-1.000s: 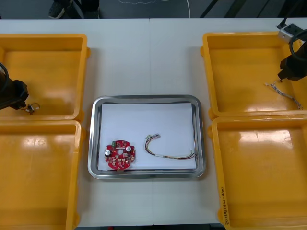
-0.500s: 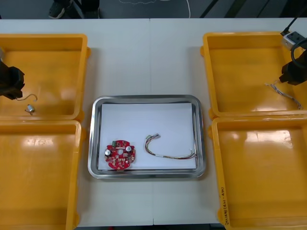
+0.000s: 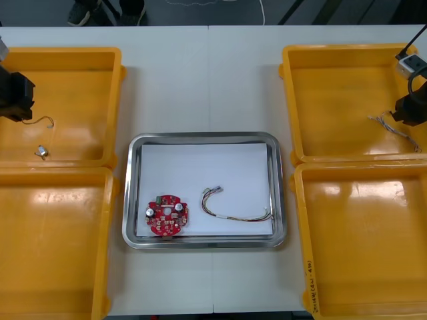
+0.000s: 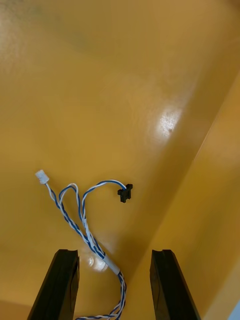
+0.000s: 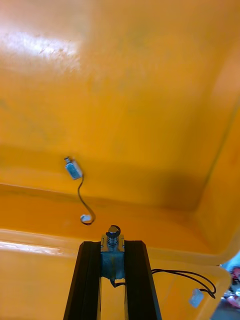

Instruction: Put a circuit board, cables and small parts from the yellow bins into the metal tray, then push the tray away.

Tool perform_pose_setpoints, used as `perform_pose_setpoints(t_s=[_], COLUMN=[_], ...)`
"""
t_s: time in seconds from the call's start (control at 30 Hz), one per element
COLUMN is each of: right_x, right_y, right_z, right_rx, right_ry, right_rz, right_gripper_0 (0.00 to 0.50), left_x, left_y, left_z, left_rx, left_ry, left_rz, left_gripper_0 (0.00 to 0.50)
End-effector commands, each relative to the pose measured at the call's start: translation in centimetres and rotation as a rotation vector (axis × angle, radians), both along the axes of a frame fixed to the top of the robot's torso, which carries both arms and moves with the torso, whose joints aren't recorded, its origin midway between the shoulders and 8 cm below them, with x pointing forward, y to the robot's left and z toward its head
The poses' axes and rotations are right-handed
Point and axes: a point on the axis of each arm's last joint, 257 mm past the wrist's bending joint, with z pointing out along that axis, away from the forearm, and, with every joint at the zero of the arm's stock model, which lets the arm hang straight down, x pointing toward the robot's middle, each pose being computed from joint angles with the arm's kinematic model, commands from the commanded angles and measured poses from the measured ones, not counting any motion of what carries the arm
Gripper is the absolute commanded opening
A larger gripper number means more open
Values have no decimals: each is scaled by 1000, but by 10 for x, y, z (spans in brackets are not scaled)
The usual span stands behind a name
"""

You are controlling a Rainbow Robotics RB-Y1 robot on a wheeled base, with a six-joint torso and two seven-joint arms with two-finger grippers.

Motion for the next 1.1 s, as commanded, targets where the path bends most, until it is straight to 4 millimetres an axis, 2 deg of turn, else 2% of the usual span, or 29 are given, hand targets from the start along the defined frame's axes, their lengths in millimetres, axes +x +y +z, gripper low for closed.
perform_pose_setpoints(t_s=[0.03, 0.33, 0.67, 1.1], right_x=[4, 8, 7, 8], right_y=[-12, -4, 9, 22], right_z=[8, -3, -23, -36], right_rx=[-34, -39, -15, -12], right_ry=[-29, -26, -1, 14], right_rz=[7, 15, 26, 45], right_gripper_0=[412, 413, 412, 413], left_x=[1, -7, -13, -7], left_y=[-15, -70, -138, -210], left_z=[42, 44, 33, 14], left_rx=[-62, -114, -134, -147], left_ry=[-114, -159, -155, -171], left_rz=[117, 103, 74, 17], left_gripper_0=[0, 0, 0, 0])
